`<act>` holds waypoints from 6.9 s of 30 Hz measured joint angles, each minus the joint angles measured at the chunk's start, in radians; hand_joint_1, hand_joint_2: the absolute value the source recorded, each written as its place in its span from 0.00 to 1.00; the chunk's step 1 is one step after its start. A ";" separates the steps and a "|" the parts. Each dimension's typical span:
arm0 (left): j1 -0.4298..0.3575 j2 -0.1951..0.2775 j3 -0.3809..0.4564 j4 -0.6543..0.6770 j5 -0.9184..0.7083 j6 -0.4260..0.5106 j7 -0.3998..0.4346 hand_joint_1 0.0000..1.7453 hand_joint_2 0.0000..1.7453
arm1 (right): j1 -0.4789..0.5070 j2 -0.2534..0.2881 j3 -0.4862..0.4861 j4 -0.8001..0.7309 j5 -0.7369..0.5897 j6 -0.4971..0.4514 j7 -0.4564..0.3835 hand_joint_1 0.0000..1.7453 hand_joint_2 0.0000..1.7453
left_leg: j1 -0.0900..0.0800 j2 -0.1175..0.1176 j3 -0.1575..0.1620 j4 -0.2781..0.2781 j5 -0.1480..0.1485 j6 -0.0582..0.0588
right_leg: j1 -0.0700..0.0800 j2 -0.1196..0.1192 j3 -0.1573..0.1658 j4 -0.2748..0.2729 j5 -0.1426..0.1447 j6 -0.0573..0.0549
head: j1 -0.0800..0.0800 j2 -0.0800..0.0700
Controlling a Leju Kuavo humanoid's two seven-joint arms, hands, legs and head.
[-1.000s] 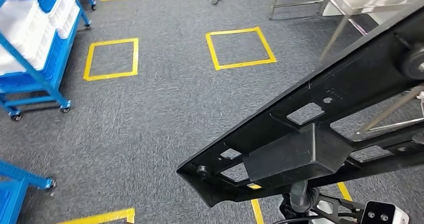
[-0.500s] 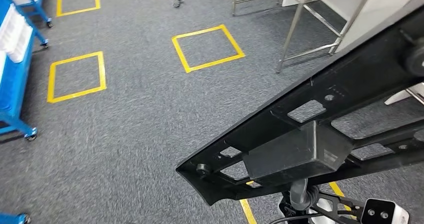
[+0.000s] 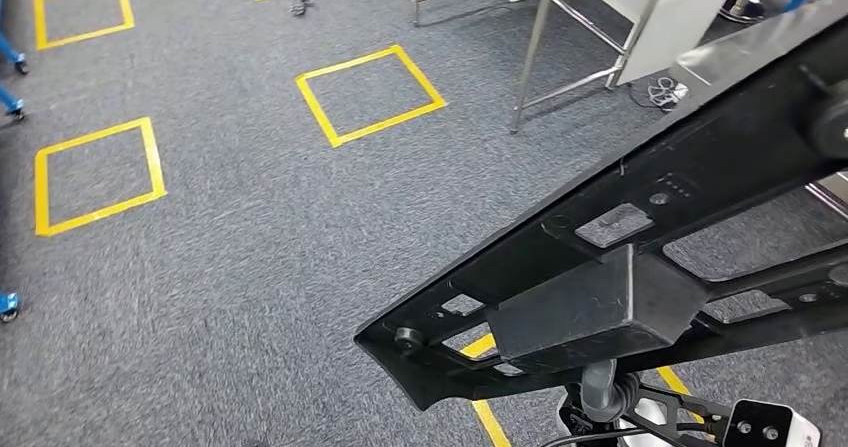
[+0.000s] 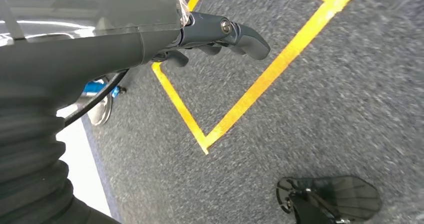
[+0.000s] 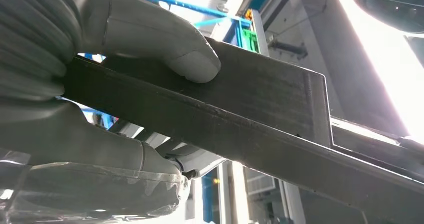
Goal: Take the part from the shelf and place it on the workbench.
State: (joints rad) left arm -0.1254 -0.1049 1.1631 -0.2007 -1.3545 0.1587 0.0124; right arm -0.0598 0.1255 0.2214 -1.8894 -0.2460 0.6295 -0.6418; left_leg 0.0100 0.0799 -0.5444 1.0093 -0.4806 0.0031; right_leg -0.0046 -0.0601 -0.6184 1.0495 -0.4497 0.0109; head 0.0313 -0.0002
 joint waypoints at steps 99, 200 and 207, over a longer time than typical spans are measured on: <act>0.004 0.000 0.017 0.000 0.031 -0.011 -0.015 0.00 1.00 | -0.006 -0.007 0.002 0.054 0.023 -0.046 0.005 1.00 1.00 | 0.012 -0.070 -0.011 0.202 -0.052 -0.039 | -0.002 0.060 0.047 -0.032 -0.026 -0.042 | -0.010 0.000; 0.010 0.003 0.020 0.000 0.035 -0.009 -0.003 0.00 1.00 | -0.034 -0.006 0.024 0.053 0.037 -0.076 0.014 1.00 1.00 | -0.006 -0.086 -0.101 0.031 0.076 -0.013 | 0.011 0.072 0.116 -0.032 -0.074 -0.031 | -0.027 0.000; 0.004 0.000 0.020 0.000 0.037 -0.007 0.002 0.00 1.00 | -0.043 -0.006 0.024 0.045 0.038 -0.074 0.017 1.00 1.00 | 0.004 -0.086 -0.074 0.009 0.068 0.015 | 0.005 0.067 0.031 0.140 -0.174 0.005 | -0.025 0.000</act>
State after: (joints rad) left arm -0.1211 -0.1045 1.1833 -0.2009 -1.3174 0.1515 0.0145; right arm -0.1032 0.1190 0.2457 -1.8447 -0.2082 0.5552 -0.6252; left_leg 0.0136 -0.0062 -0.6185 1.0186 -0.4122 0.0178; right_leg 0.0002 0.0072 -0.5872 1.1892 -0.6241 0.0159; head 0.0064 -0.0002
